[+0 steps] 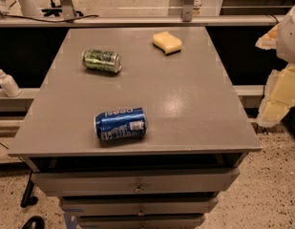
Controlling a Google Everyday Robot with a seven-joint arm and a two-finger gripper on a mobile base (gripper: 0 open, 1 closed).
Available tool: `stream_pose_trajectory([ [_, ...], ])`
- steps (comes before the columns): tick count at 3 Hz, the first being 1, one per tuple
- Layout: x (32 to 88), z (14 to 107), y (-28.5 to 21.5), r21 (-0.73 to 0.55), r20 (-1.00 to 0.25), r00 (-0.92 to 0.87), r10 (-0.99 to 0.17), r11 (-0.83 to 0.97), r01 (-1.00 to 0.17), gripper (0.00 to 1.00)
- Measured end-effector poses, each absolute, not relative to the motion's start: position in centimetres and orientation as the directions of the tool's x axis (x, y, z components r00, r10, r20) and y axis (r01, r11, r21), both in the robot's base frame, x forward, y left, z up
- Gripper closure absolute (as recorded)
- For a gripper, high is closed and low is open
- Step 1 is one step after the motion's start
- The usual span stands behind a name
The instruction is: Place green can upright
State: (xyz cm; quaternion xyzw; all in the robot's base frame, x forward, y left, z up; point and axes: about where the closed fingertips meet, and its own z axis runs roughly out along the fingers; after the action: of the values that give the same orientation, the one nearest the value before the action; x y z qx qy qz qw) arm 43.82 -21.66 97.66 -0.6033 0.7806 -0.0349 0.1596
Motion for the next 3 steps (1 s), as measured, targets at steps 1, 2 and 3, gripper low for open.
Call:
stream_pose_trajectory([
  [1, 43.8, 97.7, -21.6, -0.247, -0.207, -0.221, -0.953, 0.27, -0.931, 0.0],
  [2, 45.8, 97.5, -19.8, -0.268, -0.23, -0.186, -0.955, 0.246, -0.931, 0.0],
  [3, 50.4, 96.9, -16.2, -0.29, -0.247, -0.138, -0.959, 0.209, -0.934, 0.0],
])
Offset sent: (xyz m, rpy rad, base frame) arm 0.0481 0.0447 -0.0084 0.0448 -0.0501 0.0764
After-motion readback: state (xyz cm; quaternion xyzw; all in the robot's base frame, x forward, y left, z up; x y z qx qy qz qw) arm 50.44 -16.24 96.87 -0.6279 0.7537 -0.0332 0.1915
